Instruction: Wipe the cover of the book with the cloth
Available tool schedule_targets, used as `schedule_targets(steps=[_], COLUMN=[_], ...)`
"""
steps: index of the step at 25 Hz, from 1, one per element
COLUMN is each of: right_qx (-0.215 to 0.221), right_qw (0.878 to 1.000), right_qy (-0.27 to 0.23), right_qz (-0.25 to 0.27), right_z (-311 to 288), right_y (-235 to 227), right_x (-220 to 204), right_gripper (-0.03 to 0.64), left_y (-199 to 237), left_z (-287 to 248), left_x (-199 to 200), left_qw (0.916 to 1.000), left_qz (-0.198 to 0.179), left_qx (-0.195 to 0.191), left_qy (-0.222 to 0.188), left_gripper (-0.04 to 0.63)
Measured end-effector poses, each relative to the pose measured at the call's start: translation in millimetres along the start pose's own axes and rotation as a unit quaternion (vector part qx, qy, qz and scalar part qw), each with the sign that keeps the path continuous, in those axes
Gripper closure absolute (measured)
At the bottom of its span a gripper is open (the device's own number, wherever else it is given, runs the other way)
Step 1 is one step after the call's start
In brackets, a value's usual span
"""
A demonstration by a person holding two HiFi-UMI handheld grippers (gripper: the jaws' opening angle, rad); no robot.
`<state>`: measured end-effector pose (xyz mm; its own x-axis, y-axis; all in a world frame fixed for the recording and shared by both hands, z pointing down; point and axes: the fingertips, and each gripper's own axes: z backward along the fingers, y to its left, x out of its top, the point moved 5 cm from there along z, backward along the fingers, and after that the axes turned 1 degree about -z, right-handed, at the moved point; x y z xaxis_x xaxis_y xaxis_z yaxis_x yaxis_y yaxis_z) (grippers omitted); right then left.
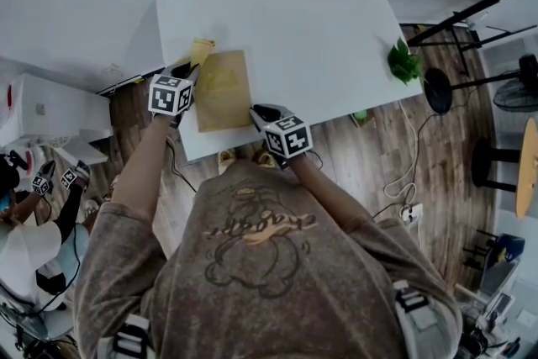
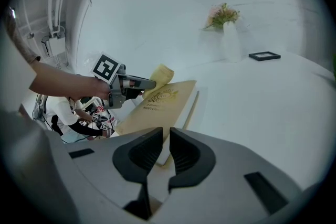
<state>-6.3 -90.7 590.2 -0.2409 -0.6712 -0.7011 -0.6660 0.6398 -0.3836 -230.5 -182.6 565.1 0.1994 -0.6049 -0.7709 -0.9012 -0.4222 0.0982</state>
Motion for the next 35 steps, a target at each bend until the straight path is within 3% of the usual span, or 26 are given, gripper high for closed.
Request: schedule_targets(steps=[18,35], right_qx=[0.015,0.052], right_qw=[0.999,0.998], right_qy=[-0.016,-0.009], right_qz=[-0.028,-0.047], right_z=[-0.4,-0.6], right_y=[-2.6,-4.3], right_x=[-2.4,-2.0], right_gripper=[0.586,0.583], left_y=[-30.7,-89.9], left_z=[24.6,84.3], left_x=[-25.9,-81.6], left_qw=[0.9977,0.9889], left_qz=[0.023,0.069], left_qx=[-0.057,-0.118], left_qy=[0.029,0.058], left_gripper=[0.543,0.543])
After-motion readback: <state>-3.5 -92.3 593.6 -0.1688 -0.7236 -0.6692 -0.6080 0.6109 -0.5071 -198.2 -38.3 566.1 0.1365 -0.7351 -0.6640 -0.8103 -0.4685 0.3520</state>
